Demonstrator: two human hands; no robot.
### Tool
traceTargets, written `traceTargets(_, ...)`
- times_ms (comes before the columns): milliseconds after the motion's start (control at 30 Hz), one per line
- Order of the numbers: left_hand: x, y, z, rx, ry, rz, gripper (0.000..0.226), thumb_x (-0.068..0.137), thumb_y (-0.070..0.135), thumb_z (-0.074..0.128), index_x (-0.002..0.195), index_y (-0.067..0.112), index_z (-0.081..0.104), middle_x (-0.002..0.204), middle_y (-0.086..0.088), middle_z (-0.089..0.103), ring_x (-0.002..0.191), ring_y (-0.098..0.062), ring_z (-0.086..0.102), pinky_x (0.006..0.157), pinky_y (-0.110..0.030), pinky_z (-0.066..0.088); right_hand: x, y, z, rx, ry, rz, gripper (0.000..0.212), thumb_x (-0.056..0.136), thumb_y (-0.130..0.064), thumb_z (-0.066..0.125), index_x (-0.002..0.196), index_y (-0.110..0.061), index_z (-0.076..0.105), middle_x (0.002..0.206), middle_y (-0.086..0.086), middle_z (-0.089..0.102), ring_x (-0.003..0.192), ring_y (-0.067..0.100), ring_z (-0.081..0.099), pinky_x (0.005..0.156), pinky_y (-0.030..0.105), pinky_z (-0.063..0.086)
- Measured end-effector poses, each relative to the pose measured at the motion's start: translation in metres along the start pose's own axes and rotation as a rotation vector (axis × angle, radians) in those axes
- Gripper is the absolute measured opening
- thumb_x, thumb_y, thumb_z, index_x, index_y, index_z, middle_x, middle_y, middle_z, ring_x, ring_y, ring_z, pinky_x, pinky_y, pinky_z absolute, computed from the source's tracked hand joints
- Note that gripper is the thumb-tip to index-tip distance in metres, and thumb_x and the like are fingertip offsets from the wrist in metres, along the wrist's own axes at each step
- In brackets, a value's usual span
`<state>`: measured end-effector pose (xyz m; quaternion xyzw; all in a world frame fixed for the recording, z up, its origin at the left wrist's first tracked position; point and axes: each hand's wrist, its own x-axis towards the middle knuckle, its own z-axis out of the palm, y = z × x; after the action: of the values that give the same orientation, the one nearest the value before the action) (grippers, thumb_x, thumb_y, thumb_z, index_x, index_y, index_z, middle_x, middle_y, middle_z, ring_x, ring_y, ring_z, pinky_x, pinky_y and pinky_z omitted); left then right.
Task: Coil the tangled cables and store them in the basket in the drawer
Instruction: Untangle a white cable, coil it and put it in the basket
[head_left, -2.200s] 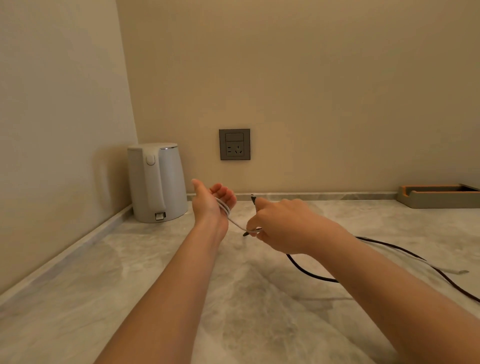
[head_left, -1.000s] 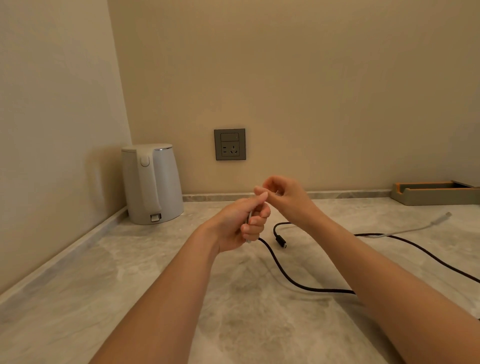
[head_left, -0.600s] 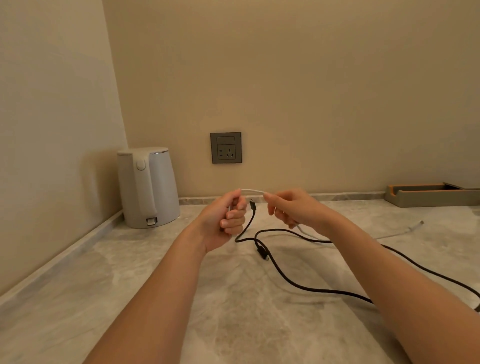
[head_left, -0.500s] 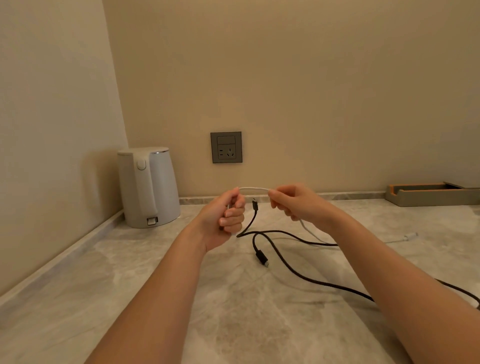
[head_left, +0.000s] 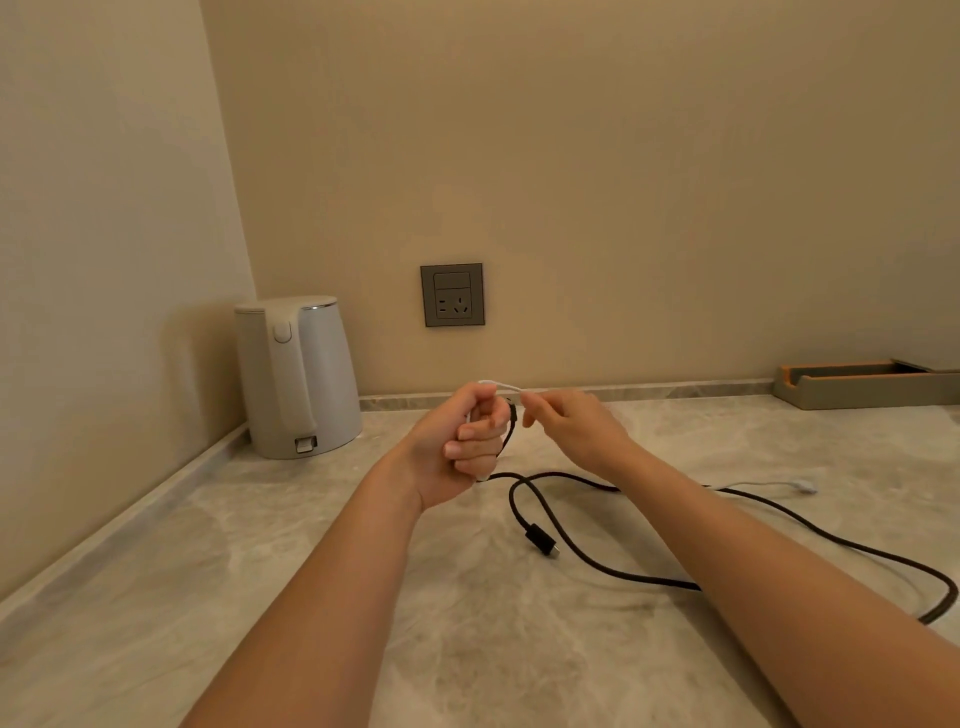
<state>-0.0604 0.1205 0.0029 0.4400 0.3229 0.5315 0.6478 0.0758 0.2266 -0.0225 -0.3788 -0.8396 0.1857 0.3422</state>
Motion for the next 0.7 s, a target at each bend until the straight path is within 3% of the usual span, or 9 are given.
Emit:
traceTargets(67,0.002,-0.002,0.002,0.004,0.089,0.027,0.058,0.099,0.025,0.031,0.052,0.008,0.059,0.034,0.008,0.033,0.020,-0.001,0.023,0.024,-0.011,0.019,-0.001,0.005,-0.004,-0.057,-0.032,0.022,0.043,0.095,-0.054,0.038,0.076,-0.025,0.063,0.065,-0.004,0.055,0.071,0.021,0.058,0.068,0.038,0.046)
traceTargets(133,0.004,-0.005,0.005,0.036,0.161,0.029,0.058,0.102,0.026,0.029,0.060,0.003,0.061,0.039,0.003,0.047,0.021,-0.001,0.024,0.024,-0.010,0.018,-0.001,0.009,-0.016,-0.262,-0.030,0.062,0.041,0.092,-0.058,0.041,0.073,-0.027,0.059,0.069,-0.006,0.056,0.073,0.019,0.056,0.062,0.034,0.042)
traceTargets(200,0.005,-0.007,0.007,0.096,0.212,0.011,0.056,0.103,0.027,0.029,0.068,0.000,0.064,0.050,-0.003,0.061,0.023,-0.001,0.026,0.027,-0.010,0.020,-0.001,0.013,-0.030,-0.401,-0.017,0.127,0.043,0.089,-0.059,0.048,0.081,-0.020,0.065,0.079,-0.001,0.064,0.077,0.020,0.060,0.065,0.032,0.047)
traceTargets(367,0.005,-0.010,0.008,0.177,0.275,-0.024,0.053,0.104,0.030,0.028,0.086,0.000,0.067,0.069,-0.007,0.072,0.033,-0.002,0.044,0.034,-0.010,0.036,-0.007,0.015,-0.032,-0.061,-0.170,0.208,0.023,0.096,-0.023,0.053,0.082,-0.009,0.063,0.077,0.008,0.066,0.063,0.019,0.069,0.070,0.034,0.059)
traceTargets(533,0.002,-0.012,0.012,0.154,0.313,-0.031,0.054,0.104,0.032,0.029,0.087,-0.003,0.068,0.075,-0.012,0.073,0.047,-0.008,0.064,0.041,-0.014,0.049,-0.002,0.012,-0.017,-0.087,-0.031,-0.117,0.016,0.095,-0.016,0.051,0.083,-0.012,0.059,0.087,0.005,0.064,0.079,0.020,0.059,0.073,0.033,0.045)
traceTargets(600,0.003,-0.013,0.013,0.164,0.349,-0.021,0.055,0.104,0.033,0.029,0.087,-0.003,0.067,0.076,-0.013,0.073,0.052,-0.010,0.067,0.042,-0.015,0.050,-0.001,0.012,-0.011,-0.075,-0.035,-0.245,0.016,0.096,-0.013,0.050,0.083,-0.010,0.059,0.083,0.003,0.059,0.077,0.018,0.052,0.069,0.029,0.037)
traceTargets(700,0.004,-0.011,0.011,0.092,0.401,0.055,0.054,0.104,0.033,0.029,0.086,-0.003,0.066,0.072,-0.013,0.072,0.052,-0.012,0.067,0.042,-0.016,0.050,-0.001,0.007,-0.007,0.049,-0.019,-0.289,0.018,0.097,-0.014,0.048,0.081,-0.014,0.057,0.077,-0.001,0.057,0.073,0.012,0.053,0.068,0.027,0.040)
